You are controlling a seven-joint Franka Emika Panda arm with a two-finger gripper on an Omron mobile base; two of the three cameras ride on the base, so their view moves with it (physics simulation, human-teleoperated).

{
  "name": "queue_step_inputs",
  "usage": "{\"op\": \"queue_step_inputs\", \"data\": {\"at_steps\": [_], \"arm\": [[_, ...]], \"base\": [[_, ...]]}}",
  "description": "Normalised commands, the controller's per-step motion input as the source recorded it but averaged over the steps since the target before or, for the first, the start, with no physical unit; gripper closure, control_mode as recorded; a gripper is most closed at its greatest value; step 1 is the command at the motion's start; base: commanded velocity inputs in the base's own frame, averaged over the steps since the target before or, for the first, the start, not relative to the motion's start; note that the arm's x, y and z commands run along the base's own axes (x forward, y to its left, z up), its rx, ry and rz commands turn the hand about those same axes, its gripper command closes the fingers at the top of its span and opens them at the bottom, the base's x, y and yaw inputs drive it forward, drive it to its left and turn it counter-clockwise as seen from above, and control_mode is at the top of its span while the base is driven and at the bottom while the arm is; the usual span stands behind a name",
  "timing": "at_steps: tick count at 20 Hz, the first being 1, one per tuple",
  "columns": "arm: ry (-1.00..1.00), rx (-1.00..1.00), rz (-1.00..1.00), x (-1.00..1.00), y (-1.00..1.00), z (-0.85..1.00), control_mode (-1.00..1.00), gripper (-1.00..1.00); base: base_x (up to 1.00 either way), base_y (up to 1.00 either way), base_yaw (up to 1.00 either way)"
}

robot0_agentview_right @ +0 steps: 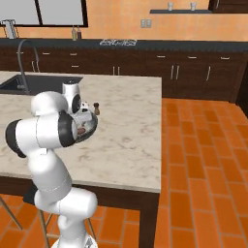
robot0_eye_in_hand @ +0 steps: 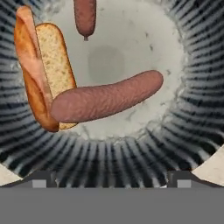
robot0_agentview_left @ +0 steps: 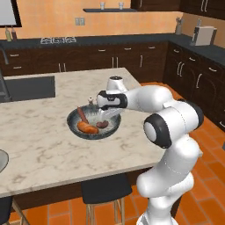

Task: Place one bun and one sausage from the bowl on each plate.

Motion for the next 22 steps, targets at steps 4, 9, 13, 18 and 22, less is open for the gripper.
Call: {"op": "queue_step_inputs", "data": {"at_steps": [4, 9, 13, 18, 22], "arm": [[0.0, -0.09, 0.51, 0.52, 0.49, -0.38, -1.0, -1.0], [0.02, -0.02, 0.22, 0.73, 0.0, -0.3, -1.0, -1.0], [0.14, -0.12, 0.11, 0.15, 0.0, -0.45, -1.0, -1.0], [0.0, -0.05, 0.1, -0.25, 0.0, -0.13, -1.0, -1.0], [-0.2, 0.07, -0.24, -0.69, -0.06, 0.22, -1.0, -1.0]], "base": [[0.0, 0.0, 0.0], [0.0, 0.0, 0.0], [0.0, 0.0, 0.0], [0.0, 0.0, 0.0], [0.0, 0.0, 0.0]]}}
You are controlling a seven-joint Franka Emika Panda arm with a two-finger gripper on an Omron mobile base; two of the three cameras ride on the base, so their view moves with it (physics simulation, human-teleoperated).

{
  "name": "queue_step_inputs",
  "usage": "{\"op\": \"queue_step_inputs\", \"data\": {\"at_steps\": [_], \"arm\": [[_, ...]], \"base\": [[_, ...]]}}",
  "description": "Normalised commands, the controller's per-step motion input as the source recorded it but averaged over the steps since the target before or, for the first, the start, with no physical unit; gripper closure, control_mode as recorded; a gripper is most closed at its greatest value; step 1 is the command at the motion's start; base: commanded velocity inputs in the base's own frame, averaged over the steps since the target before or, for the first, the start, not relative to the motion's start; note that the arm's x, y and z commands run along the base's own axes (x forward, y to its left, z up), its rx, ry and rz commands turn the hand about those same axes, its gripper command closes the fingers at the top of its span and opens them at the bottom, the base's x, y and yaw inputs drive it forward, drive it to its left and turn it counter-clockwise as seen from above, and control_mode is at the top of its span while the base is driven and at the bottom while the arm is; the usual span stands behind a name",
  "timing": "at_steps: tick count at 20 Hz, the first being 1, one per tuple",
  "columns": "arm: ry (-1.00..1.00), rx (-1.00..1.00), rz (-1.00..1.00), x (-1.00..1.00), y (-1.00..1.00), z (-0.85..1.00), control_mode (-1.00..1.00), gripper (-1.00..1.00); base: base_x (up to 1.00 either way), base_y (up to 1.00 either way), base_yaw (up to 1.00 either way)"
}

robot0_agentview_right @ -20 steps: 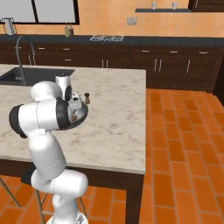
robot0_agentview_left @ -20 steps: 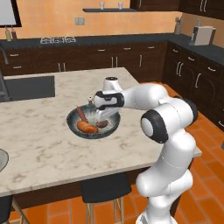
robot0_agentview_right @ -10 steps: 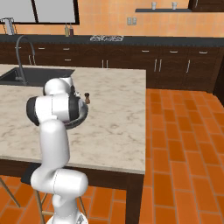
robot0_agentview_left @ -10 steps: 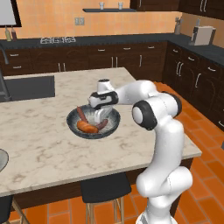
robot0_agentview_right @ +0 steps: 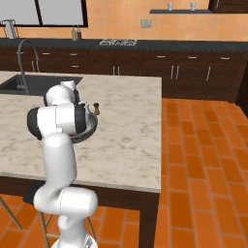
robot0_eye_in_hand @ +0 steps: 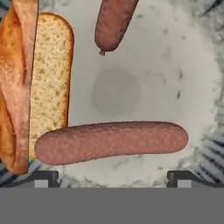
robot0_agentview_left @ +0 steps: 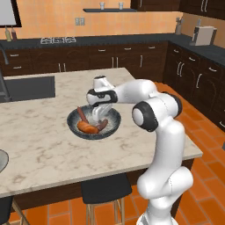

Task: Place one bun and one sausage from the bowl on each plate.

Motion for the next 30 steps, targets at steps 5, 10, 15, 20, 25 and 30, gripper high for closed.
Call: {"op": "queue_step_inputs", "data": {"at_steps": [5, 10, 15, 20, 25, 30], "arm": [[-0.03, 0.17, -0.6, -0.52, -0.16, -0.25, -1.0, -1.0], [-0.07, 0.03, -0.63, 0.42, 0.01, -0.17, -1.0, -1.0], [0.28, -0.01, -0.32, 0.9, 0.43, 0.25, -1.0, -1.0], [0.04, 0.0, -0.09, -0.01, 0.07, -0.16, -1.0, -1.0], [0.07, -0.02, -0.32, -0.62, -0.29, -0.53, -1.0, -1.0], [0.01, 0.0, -0.05, 0.08, 0.1, -0.07, -1.0, -1.0]], "base": [[0.0, 0.0, 0.0], [0.0, 0.0, 0.0], [0.0, 0.0, 0.0], [0.0, 0.0, 0.0], [0.0, 0.0, 0.0], [0.0, 0.0, 0.0]]}}
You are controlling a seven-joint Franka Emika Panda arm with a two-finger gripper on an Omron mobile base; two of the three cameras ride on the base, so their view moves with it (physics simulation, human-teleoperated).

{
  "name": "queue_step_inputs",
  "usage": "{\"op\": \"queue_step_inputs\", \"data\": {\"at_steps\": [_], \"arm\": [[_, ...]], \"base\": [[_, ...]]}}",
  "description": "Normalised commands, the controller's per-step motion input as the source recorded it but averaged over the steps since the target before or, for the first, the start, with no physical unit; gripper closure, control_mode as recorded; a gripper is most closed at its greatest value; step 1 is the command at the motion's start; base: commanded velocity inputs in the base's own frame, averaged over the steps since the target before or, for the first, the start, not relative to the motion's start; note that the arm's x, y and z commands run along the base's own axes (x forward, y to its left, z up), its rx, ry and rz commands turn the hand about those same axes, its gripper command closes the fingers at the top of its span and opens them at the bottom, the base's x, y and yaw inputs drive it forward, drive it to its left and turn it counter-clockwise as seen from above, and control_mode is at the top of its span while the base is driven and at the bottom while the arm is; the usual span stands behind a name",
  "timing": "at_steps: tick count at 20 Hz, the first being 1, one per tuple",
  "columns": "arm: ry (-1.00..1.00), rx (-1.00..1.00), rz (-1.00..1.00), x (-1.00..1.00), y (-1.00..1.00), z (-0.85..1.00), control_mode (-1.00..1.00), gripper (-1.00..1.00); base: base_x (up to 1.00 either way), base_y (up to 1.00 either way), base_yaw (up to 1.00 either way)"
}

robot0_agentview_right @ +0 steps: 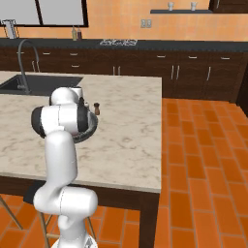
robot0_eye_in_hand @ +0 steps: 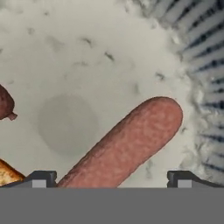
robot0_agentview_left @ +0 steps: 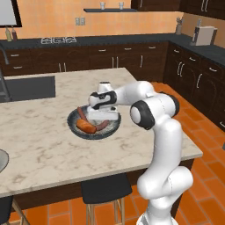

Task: Place one bun and one sausage from the bowl on each plate.

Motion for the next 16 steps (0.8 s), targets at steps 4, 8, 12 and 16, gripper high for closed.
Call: {"op": "queue_step_inputs", "data": {"at_steps": [4, 8, 12, 16], "arm": [[0.0, -0.01, -0.12, 0.13, 0.36, -0.21, -1.0, -1.0], [0.0, -0.03, -0.22, -0.15, 0.13, -0.58, -1.0, -1.0], [0.0, -0.05, -0.19, -0.12, 0.0, -0.56, -1.0, 1.0], [-0.06, 0.0, -0.03, -0.03, 0.0, 0.11, -1.0, 1.0]], "base": [[0.0, 0.0, 0.0], [0.0, 0.0, 0.0], [0.0, 0.0, 0.0], [0.0, 0.0, 0.0]]}}
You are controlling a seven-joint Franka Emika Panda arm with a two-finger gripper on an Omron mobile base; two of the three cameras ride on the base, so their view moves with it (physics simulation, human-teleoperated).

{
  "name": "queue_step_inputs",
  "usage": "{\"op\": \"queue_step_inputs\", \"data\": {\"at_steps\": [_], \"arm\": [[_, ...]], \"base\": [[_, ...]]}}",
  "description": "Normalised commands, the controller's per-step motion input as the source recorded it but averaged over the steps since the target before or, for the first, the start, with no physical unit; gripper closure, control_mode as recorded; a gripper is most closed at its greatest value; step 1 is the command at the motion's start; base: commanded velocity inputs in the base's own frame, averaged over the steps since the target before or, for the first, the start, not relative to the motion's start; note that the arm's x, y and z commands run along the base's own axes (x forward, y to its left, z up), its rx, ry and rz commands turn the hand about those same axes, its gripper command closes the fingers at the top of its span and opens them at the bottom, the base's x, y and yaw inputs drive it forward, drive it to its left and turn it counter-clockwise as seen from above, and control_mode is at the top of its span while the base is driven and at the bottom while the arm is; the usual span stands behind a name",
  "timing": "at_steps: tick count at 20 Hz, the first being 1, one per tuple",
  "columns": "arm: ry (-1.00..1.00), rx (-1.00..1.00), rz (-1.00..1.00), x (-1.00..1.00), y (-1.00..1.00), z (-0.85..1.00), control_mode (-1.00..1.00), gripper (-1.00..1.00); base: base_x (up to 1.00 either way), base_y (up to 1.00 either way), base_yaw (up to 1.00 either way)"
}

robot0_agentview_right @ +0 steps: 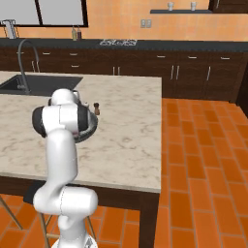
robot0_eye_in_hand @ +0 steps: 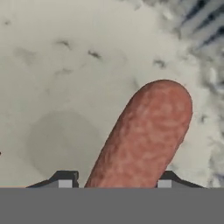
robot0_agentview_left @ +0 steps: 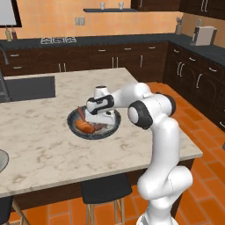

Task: Place one bun and one sausage from the bowl on each plate.

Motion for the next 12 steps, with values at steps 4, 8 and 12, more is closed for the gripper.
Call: {"op": "queue_step_inputs", "data": {"at_steps": [4, 8, 12], "arm": [[-0.21, 0.0, 0.01, -0.56, 0.19, 1.0, -1.0, 1.0], [-0.28, -0.01, 0.04, -0.87, 0.23, 0.89, -1.0, 1.0], [-0.45, 0.01, 0.05, -1.0, -0.48, 0.32, -1.0, 1.0]], "base": [[0.0, 0.0, 0.0], [0.0, 0.0, 0.0], [0.0, 0.0, 0.0]]}}
